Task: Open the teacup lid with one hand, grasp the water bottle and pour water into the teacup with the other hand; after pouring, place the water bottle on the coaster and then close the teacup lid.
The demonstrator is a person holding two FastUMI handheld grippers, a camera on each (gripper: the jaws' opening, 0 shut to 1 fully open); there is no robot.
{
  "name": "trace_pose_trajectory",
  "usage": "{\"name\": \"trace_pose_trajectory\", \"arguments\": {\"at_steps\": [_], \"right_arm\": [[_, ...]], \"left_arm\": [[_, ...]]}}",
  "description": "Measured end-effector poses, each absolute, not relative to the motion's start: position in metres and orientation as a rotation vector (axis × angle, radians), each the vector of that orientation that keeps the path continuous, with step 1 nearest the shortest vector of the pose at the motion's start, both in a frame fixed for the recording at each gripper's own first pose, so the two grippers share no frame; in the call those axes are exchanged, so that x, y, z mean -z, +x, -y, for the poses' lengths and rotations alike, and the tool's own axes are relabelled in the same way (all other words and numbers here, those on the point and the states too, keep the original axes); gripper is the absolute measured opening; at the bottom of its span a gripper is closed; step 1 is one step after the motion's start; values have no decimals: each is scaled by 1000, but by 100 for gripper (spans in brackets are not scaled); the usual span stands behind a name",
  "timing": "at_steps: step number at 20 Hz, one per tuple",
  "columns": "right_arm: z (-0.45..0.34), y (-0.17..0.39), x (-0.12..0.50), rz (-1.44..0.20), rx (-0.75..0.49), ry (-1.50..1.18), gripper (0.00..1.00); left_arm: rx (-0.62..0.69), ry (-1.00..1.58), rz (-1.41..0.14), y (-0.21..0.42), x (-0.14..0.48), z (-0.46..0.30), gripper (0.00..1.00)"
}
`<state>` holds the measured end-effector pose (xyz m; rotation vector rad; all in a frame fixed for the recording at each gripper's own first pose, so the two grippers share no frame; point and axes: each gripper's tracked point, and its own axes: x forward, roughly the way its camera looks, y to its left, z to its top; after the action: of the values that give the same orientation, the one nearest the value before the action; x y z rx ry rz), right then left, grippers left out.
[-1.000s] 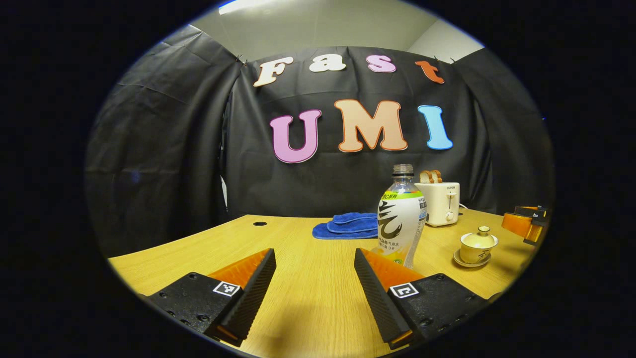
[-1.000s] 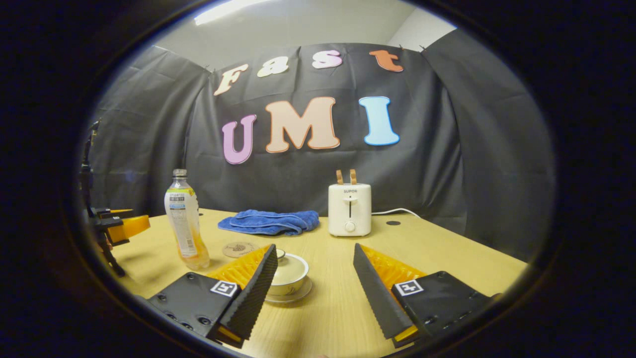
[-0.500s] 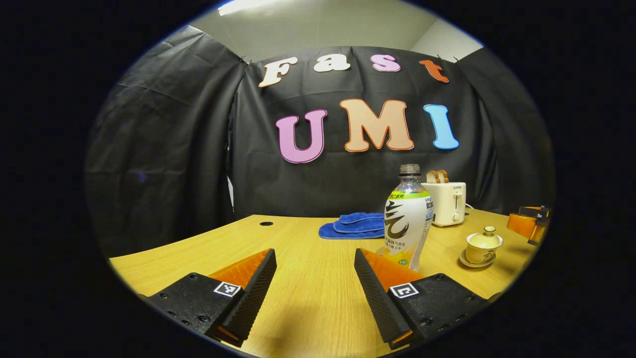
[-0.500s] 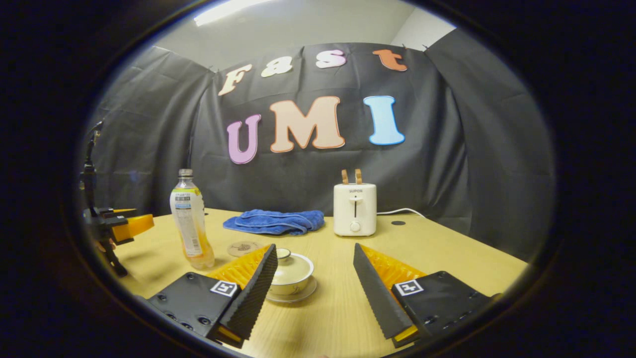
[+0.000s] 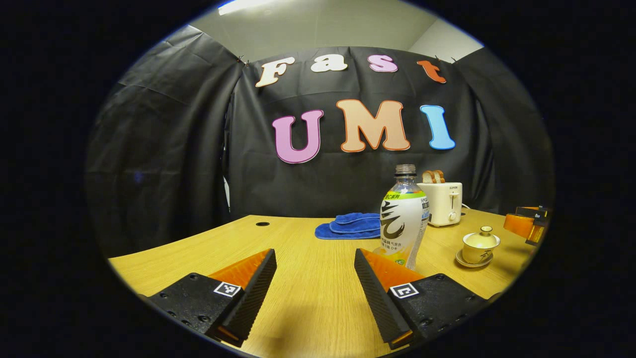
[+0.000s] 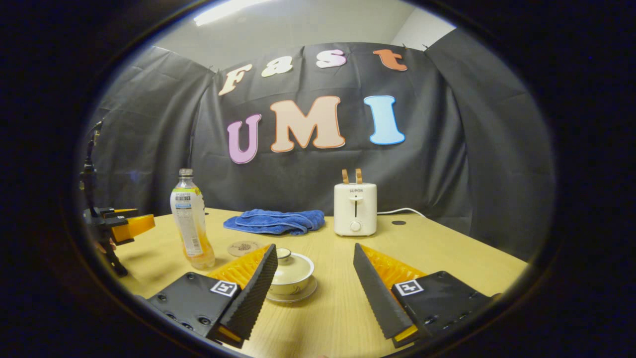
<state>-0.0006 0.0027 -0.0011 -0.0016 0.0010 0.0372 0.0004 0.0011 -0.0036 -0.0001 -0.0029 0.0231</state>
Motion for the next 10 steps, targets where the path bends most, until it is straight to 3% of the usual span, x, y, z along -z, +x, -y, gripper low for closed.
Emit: {"name": "trace_pose_trajectory", "arguments": {"at_steps": [5,10], "right_arm": [[-6,0,1,-4,-55,-1,96],[-27,9,7,-34,-165,0,98]], "left_arm": [[-23,1,3,-1,3,-1,93],[-22,1,3,1,2,-1,93]]}}
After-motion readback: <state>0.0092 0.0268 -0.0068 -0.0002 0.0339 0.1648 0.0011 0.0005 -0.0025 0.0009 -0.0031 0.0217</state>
